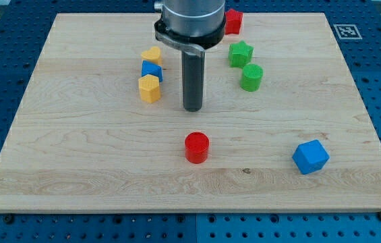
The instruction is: Point your arm at the red circle
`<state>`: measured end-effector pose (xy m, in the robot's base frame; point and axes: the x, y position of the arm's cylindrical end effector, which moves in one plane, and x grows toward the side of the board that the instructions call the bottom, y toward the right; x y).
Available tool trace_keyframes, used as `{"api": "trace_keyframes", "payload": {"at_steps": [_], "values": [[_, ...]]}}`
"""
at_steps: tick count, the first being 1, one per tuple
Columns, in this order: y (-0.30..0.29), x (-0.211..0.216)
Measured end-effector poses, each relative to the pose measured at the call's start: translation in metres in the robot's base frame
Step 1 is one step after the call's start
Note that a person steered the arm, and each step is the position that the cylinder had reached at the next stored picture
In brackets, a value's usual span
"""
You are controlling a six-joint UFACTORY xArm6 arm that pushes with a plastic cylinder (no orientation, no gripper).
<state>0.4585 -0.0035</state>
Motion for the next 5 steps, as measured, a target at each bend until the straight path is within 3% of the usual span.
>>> {"api": "trace_keyframes", "payload": {"at_steps": [2, 3, 5], "values": [[-0.068, 0.033], [-0.064, 0.088], [-0.031, 0.098]]}}
